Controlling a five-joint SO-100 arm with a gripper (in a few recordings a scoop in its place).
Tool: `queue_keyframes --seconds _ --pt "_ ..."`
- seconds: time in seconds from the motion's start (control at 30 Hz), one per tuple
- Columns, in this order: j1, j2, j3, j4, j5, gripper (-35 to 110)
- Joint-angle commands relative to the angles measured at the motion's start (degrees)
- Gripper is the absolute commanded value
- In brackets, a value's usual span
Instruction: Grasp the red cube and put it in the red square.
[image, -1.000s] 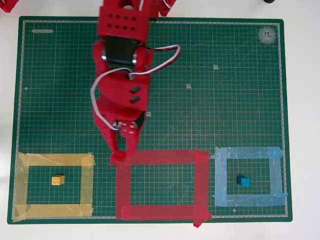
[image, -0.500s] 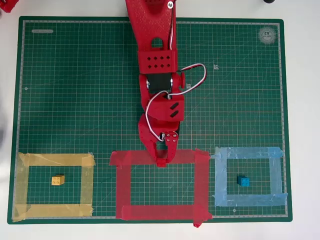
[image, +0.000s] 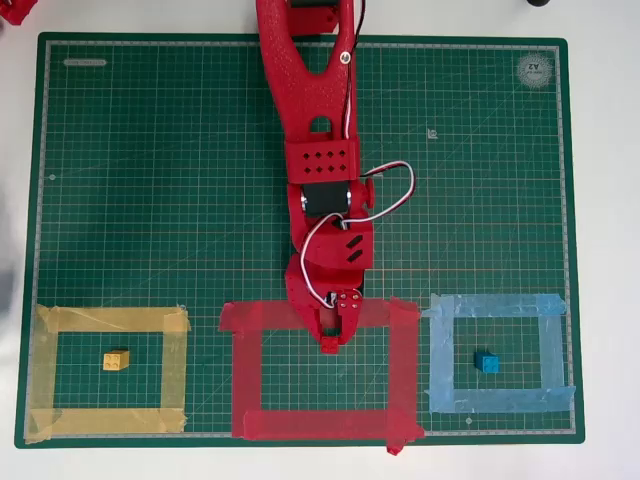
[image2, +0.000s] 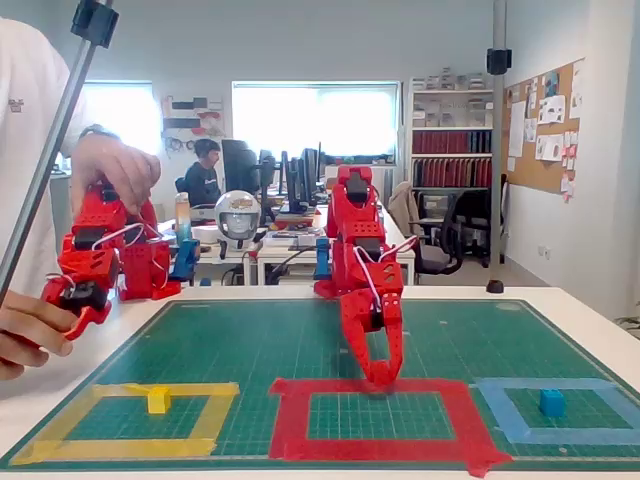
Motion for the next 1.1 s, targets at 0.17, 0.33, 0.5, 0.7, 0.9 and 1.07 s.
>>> queue_keyframes --seconds 0.17,0.33,0.5,0.7,0.9,1.07 --pt "-0.44 0.62 -3.34 0.97 -0.18 -2" --pt "0.26 0.35 -3.25 0.97 -1.14 -1" --pt "0.53 0.00 -3.25 0.97 -1.93 -1" --pt "1.05 0.00 -2.37 0.97 -4.83 0" --pt "2.37 0.09 -1.41 0.97 -8.00 0" --pt "3.60 0.09 -0.79 0.88 -10.11 1"
